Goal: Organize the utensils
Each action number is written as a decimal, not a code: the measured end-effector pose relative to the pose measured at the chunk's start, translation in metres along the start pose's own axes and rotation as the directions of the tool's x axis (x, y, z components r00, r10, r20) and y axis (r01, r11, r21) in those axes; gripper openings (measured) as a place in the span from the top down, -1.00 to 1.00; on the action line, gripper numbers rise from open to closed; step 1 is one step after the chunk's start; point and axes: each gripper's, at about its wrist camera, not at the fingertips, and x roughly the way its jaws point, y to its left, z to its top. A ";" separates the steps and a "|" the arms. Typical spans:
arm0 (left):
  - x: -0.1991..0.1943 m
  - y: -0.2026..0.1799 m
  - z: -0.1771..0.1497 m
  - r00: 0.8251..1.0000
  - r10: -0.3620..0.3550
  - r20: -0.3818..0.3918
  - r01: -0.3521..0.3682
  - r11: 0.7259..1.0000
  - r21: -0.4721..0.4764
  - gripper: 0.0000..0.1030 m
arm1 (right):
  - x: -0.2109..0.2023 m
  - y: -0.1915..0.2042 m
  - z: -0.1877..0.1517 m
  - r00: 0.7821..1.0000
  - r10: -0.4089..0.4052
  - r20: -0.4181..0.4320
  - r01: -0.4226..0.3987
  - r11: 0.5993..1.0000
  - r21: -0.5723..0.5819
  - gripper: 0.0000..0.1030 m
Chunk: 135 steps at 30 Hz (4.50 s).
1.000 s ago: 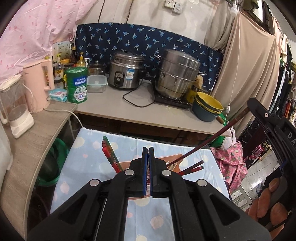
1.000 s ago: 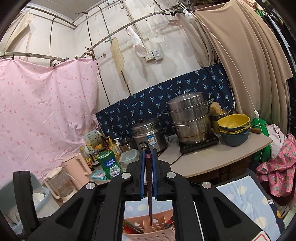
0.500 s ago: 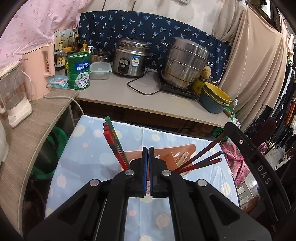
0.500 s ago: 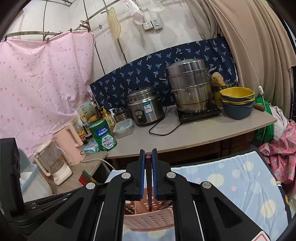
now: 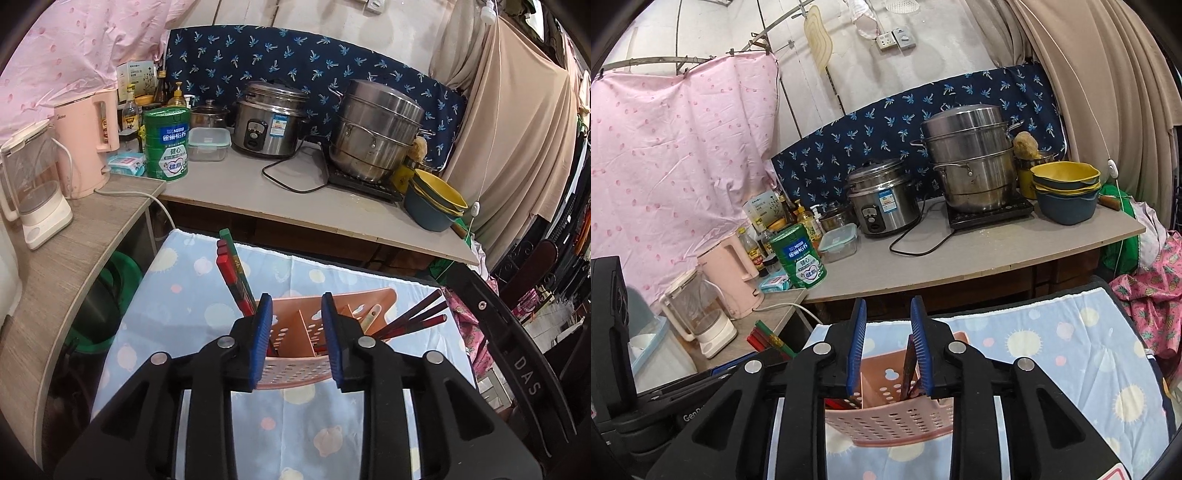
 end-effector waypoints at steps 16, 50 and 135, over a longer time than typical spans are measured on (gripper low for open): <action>-0.018 -0.008 -0.025 1.000 0.027 -0.007 -0.027 0.999 0.029 0.46 | -0.031 0.000 -0.029 0.999 -0.021 -0.035 0.020 1.000 -0.017 0.39; -0.047 -0.014 -0.111 0.987 0.146 -0.075 -0.139 0.987 0.084 -0.18 | -0.085 -0.008 -0.105 0.976 -0.124 -0.178 0.115 0.992 -0.059 -0.11; -0.054 -0.004 -0.123 0.937 0.349 0.016 -0.348 0.932 0.099 -0.86 | -0.086 -0.015 -0.130 0.960 -0.211 -0.184 0.188 0.973 -0.136 -0.87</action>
